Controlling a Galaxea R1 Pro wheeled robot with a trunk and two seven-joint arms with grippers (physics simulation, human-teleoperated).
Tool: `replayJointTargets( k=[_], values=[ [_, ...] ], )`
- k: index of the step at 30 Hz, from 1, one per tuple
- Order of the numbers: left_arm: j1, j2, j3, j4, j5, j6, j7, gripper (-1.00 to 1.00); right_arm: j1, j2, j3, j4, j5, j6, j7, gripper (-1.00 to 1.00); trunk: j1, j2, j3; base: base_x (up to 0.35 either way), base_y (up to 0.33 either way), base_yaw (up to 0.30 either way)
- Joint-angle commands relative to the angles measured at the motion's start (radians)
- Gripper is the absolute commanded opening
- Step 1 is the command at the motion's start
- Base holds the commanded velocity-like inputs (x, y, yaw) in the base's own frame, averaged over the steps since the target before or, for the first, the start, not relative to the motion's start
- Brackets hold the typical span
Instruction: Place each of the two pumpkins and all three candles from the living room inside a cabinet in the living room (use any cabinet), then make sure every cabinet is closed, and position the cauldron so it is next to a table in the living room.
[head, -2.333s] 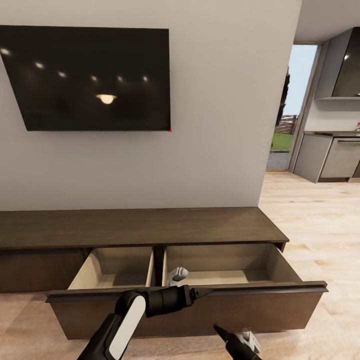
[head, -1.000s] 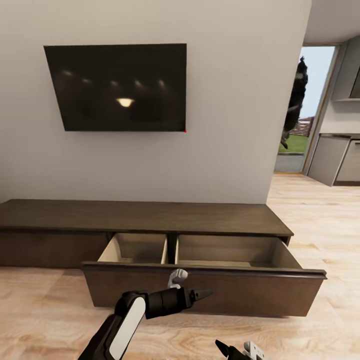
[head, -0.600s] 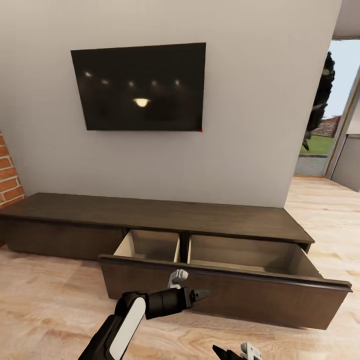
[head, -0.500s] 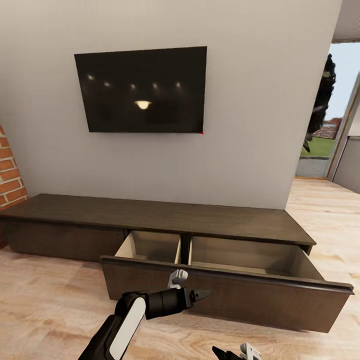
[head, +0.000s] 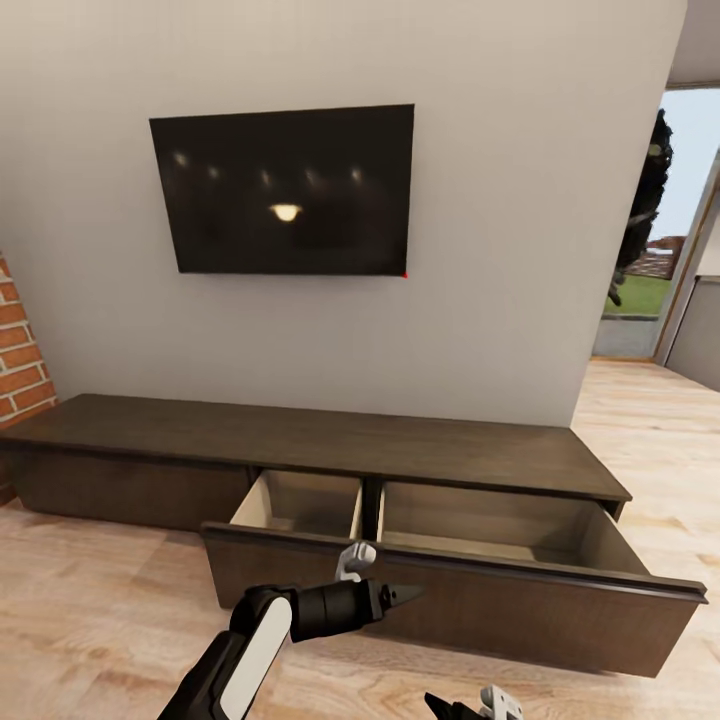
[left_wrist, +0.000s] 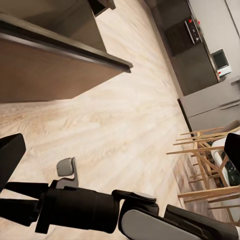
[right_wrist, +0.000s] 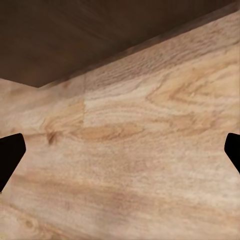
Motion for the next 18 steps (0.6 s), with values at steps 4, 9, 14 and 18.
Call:
replayJointTargets(
  k=[4, 9, 14, 18],
  values=[
    [-0.001, 0.000, 0.001, 0.000, 0.000, 0.006, 0.000, 1.00, 0.000, -0.001, 0.006, -0.002, -0.011, 0.004, 0.004, 1.00, -0.016, 0.028, 0.012, 0.000, 0.000, 0.000],
    [-0.001, -0.001, 0.001, 0.000, 0.000, 0.006, 0.000, 1.00, 0.000, -0.001, 0.007, -0.002, -0.010, 0.004, 0.004, 1.00, -0.035, 0.063, 0.028, 0.000, 0.000, 0.046],
    [-0.001, 0.000, 0.001, 0.000, 0.000, 0.006, 0.000, 1.00, 0.000, 0.000, 0.011, -0.001, -0.008, 0.003, 0.002, 1.00, -0.054, 0.098, 0.046, 0.000, 0.000, 0.212],
    [-0.001, 0.000, 0.001, 0.000, 0.000, 0.006, 0.001, 1.00, 0.000, 0.000, 0.012, -0.002, -0.008, 0.003, 0.001, 1.00, -0.069, 0.126, 0.061, 0.000, 0.000, 0.263]
  ],
)
